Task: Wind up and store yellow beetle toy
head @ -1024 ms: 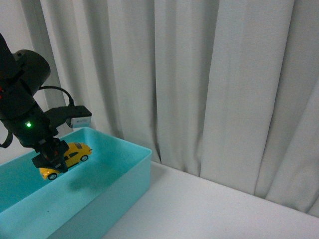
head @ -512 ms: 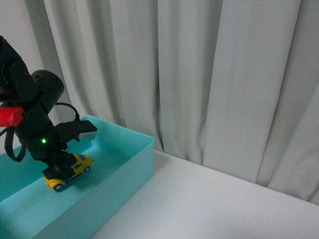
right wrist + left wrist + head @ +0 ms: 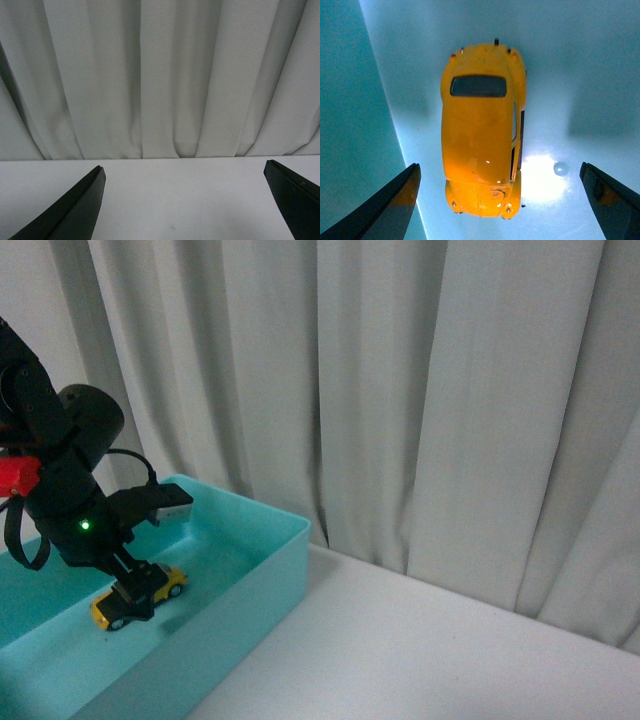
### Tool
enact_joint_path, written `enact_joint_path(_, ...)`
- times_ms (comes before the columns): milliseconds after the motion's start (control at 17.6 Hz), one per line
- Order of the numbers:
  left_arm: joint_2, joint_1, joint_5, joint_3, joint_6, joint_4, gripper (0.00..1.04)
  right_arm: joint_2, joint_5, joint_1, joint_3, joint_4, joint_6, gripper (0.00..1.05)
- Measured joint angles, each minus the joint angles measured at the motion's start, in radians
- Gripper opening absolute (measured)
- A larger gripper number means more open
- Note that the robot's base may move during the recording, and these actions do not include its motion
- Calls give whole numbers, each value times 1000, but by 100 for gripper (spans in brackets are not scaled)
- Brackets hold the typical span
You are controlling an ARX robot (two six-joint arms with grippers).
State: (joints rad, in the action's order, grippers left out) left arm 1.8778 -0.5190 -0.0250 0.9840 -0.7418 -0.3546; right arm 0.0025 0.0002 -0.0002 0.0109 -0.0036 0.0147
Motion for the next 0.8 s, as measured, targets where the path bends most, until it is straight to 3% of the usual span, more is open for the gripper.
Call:
enact_joint_path(398, -538, 34, -359, -111, -34, -57, 98, 0, 0, 0, 0, 0, 0, 98)
enact_joint_path(455, -695, 62, -402, -253, 93, 288, 89, 0, 0, 0, 0, 0, 0, 98)
enact_joint_path(512, -847, 92, -395, -394, 257, 513, 78, 0, -1, 0, 0, 0, 0, 98)
enact_joint_path(682, -1108, 153, -345, -618, 576, 755, 53, 0, 0, 0, 0, 0, 0, 98)
enact_joint_path(796, -1184, 211, -286, -688, 672, 769, 35, 0, -2, 0, 0, 0, 0, 98)
